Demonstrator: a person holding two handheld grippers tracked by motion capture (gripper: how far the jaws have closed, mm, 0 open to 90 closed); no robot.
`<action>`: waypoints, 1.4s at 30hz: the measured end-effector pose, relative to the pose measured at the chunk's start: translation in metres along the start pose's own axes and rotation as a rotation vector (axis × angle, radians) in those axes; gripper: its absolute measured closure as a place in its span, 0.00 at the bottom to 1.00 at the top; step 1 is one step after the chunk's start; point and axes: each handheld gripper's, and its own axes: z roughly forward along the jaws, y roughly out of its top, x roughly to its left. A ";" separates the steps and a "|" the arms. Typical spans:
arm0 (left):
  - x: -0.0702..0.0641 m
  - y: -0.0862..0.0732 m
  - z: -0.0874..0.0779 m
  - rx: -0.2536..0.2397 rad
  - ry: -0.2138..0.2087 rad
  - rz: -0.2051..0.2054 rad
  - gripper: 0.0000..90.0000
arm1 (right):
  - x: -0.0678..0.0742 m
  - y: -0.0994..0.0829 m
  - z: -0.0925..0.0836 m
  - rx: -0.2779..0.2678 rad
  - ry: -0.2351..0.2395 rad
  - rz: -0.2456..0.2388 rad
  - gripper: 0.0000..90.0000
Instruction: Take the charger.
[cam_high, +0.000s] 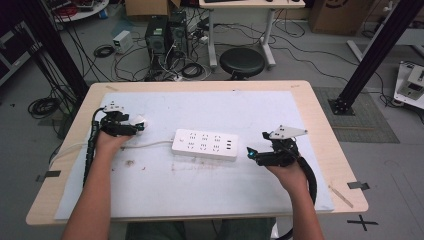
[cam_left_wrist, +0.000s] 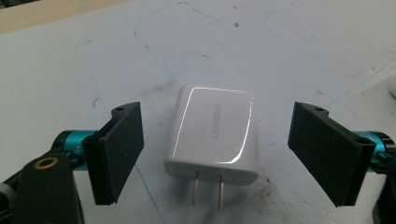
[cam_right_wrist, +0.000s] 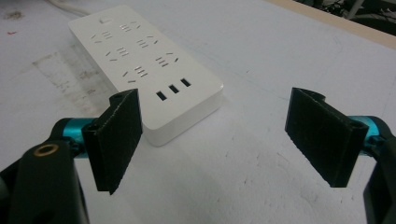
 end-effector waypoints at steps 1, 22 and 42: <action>0.000 -0.001 0.001 0.004 -0.004 -0.001 0.20 | 0.000 0.000 0.000 0.001 0.000 0.000 0.22; -0.005 -0.004 0.012 0.057 0.025 0.056 0.39 | 0.004 0.001 0.004 0.001 0.006 -0.013 0.22; -0.014 0.009 -0.013 0.015 0.028 0.114 0.47 | 0.002 -0.001 0.002 -0.005 0.009 -0.001 0.22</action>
